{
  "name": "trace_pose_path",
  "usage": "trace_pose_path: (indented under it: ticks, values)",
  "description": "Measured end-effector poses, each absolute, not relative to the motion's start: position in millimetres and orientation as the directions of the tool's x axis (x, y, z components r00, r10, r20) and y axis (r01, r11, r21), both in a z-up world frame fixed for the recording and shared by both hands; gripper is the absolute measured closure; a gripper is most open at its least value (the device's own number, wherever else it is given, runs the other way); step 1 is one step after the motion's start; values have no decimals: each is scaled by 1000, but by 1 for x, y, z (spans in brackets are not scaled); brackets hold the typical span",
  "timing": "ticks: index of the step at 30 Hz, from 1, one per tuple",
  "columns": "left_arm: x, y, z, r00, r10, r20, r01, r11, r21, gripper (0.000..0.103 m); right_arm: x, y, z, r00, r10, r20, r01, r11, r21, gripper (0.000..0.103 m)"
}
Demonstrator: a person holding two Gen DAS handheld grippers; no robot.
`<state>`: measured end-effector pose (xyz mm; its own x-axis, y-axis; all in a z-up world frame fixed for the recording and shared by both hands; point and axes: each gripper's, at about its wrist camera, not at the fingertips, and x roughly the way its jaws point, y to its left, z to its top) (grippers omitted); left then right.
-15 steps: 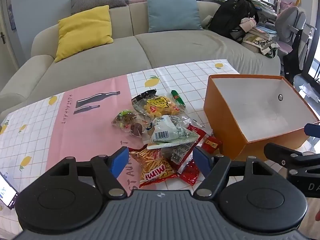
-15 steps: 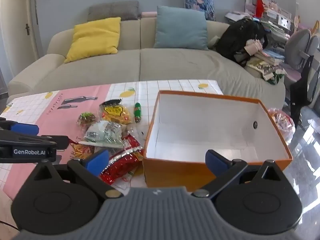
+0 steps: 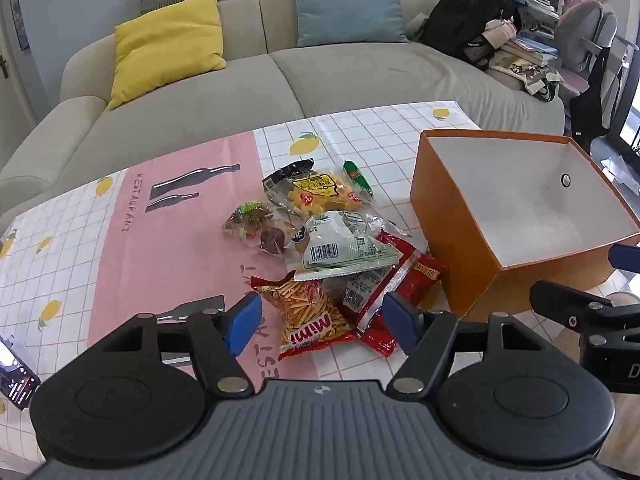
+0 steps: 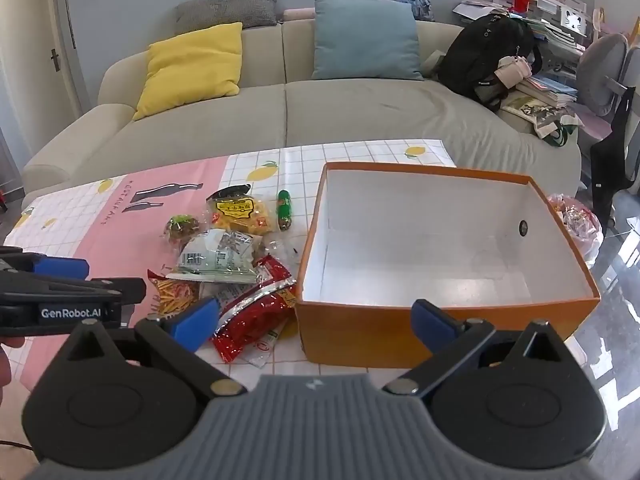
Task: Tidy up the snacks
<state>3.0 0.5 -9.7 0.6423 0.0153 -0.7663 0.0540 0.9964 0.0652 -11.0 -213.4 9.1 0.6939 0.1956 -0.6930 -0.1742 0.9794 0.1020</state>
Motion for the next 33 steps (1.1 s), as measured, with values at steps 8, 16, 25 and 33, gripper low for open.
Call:
trace_pose_path:
  ticks: [8,16,25,33]
  values:
    - [4,-2,-11,635,15,-772,59,996,68,21,-11,-214,8,683,187,-706,-159,982,105,3]
    - [3,-4,-11,633,10,-774,70,995,70,21,-11,-213,8,682,190,-707,-170,980,100,3]
    - [4,-3,-10,632,11,-775,69,995,70,21,-11,-214,9,681,194,-707,-169,980,105,3]
    - [3,-3,-11,625,6,-780,71,995,64,21,-11,-214,9,680,193,-708,-167,980,107,3]
